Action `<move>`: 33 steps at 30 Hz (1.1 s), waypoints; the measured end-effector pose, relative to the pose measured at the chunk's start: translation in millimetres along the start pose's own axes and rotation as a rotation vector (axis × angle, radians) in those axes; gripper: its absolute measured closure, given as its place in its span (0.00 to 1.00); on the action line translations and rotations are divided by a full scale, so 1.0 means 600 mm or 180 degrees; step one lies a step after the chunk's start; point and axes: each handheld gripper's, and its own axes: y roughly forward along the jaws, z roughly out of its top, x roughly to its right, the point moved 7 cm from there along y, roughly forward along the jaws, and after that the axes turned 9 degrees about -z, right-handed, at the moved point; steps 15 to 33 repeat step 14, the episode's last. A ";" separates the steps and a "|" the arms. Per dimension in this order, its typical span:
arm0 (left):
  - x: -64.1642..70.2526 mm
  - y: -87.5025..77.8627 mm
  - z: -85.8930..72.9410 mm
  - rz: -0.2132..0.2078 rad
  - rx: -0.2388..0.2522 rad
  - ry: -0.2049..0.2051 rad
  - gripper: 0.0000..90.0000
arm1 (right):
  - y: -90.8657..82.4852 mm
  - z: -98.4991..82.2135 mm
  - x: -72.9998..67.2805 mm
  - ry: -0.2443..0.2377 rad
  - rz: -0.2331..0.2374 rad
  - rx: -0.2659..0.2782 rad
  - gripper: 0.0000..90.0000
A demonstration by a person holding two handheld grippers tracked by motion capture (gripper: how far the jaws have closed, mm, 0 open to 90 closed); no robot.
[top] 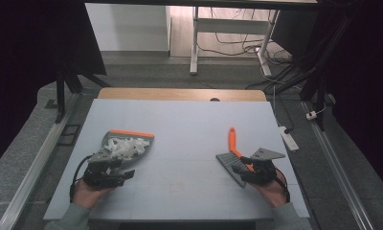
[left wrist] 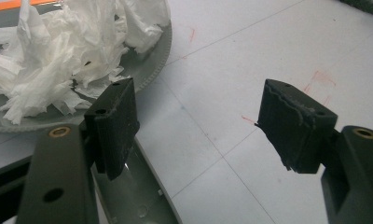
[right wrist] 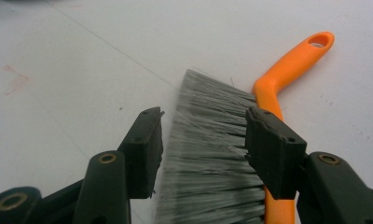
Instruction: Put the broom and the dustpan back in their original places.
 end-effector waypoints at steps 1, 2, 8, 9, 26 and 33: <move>0.001 -0.001 0.000 -0.0004 0.0005 0.0014 0.33 | -0.002 -0.002 0.000 0.0007 0.0014 0.0011 0.52; 0.002 -0.001 0.000 -0.0005 0.0015 0.0017 0.33 | -0.004 -0.003 -0.001 0.0005 0.0014 0.0023 0.52; 0.002 -0.001 0.000 -0.0004 0.0023 0.0005 0.33 | -0.010 -0.003 -0.005 -0.0076 0.0040 0.0070 0.52; 0.002 -0.002 0.000 -0.0002 0.0023 0.0000 0.33 | -0.011 -0.003 -0.006 -0.0090 0.0043 0.0075 0.52; 0.003 -0.002 0.000 0.0007 0.0024 -0.0001 0.33 | -0.012 -0.001 -0.008 -0.0100 0.0064 0.0097 0.52; 0.003 -0.002 0.000 0.0007 0.0024 -0.0001 0.33 | -0.012 -0.001 -0.008 -0.0100 0.0064 0.0097 0.52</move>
